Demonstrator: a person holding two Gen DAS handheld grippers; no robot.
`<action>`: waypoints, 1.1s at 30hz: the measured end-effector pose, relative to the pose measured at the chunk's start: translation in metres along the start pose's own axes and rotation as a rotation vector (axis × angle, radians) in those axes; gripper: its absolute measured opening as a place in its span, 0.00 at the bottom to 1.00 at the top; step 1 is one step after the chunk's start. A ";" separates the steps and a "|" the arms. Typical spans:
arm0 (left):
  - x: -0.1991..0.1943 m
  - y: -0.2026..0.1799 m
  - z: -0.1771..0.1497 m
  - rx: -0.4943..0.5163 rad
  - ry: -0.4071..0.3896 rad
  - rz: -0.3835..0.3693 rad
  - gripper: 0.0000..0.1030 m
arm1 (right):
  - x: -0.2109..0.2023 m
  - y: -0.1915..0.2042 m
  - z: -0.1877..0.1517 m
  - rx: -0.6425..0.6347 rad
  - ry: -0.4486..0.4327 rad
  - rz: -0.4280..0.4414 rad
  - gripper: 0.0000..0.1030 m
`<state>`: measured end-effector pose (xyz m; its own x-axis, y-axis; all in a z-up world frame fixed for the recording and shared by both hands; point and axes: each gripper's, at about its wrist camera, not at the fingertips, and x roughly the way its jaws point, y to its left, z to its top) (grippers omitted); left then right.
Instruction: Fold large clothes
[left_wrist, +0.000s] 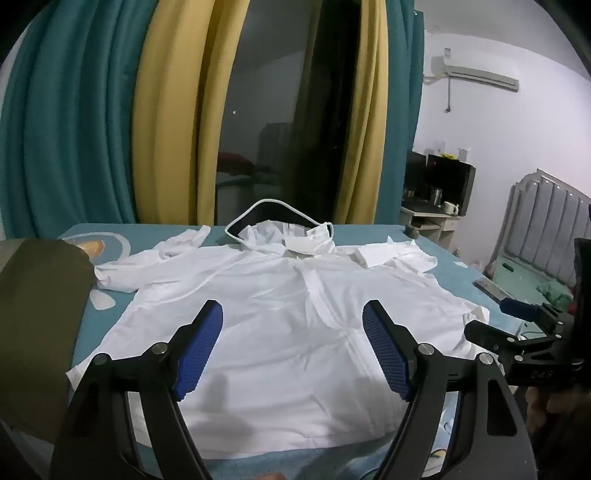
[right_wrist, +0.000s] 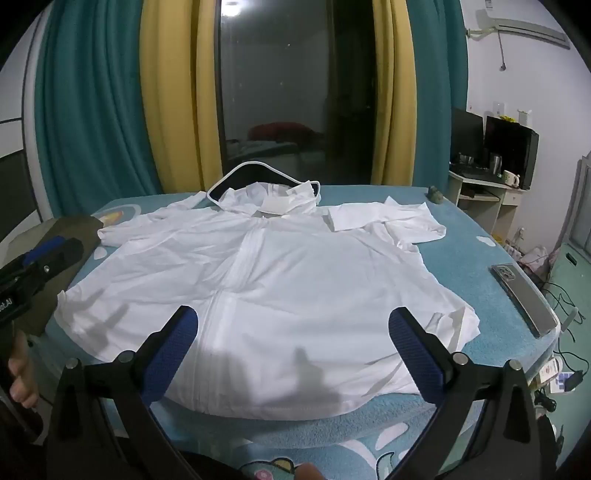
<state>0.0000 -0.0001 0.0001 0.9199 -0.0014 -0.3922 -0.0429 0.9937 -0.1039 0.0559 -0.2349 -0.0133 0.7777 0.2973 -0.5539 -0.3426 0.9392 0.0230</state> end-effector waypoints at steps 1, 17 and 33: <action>-0.001 0.001 0.000 -0.017 -0.012 -0.009 0.79 | 0.000 0.000 0.000 0.001 0.004 0.002 0.99; -0.001 0.004 -0.004 -0.043 -0.004 -0.012 0.79 | 0.003 0.005 0.005 -0.006 0.010 -0.006 0.99; 0.003 0.006 -0.003 -0.033 0.007 -0.001 0.79 | 0.010 0.007 0.000 -0.016 0.018 -0.002 0.99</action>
<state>0.0016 0.0056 -0.0048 0.9170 -0.0032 -0.3989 -0.0550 0.9894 -0.1344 0.0614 -0.2249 -0.0191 0.7689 0.2924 -0.5686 -0.3497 0.9368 0.0089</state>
